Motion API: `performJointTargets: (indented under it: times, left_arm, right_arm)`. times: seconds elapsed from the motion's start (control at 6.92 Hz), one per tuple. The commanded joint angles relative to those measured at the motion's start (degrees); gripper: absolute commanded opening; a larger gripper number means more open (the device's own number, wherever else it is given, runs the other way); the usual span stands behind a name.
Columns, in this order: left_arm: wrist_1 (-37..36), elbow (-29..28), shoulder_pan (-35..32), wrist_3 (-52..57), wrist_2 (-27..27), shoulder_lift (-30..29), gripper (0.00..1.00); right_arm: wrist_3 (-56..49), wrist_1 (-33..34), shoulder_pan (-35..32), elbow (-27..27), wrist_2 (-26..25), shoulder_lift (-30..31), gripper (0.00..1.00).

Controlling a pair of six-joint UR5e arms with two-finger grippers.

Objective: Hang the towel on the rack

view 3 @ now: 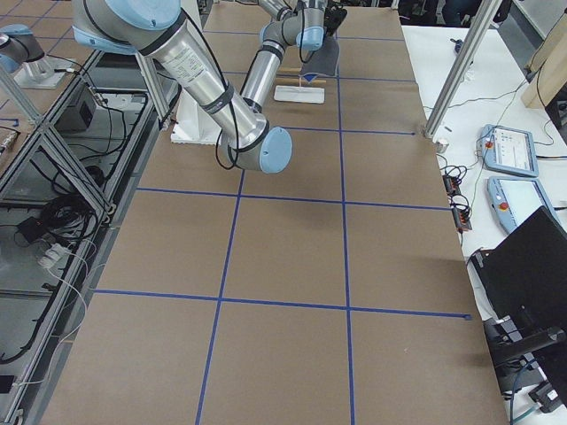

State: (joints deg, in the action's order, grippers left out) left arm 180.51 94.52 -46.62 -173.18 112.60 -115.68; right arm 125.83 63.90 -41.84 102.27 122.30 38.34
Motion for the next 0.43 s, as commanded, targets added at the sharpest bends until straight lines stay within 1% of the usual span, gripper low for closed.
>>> performJointTargets:
  times: [0.0, 0.14, 0.29]
  left_arm:
    - [0.37, -0.04, -0.05, 0.04, -0.01, 0.19, 0.00]
    - [0.46, 0.22, -0.13, 0.13, -0.01, 0.28, 0.00]
    - [0.46, 0.57, -0.14, 0.30, -0.01, 0.36, 0.00]
  right_arm:
    - [0.03, 0.00, 0.00, 0.12, 0.04, 0.06, 0.00]
    - [-0.15, 0.00, 0.00, 0.12, 0.04, 0.24, 0.00]
    - [-0.06, 0.09, 0.00, 0.04, 0.04, 0.24, 0.29]
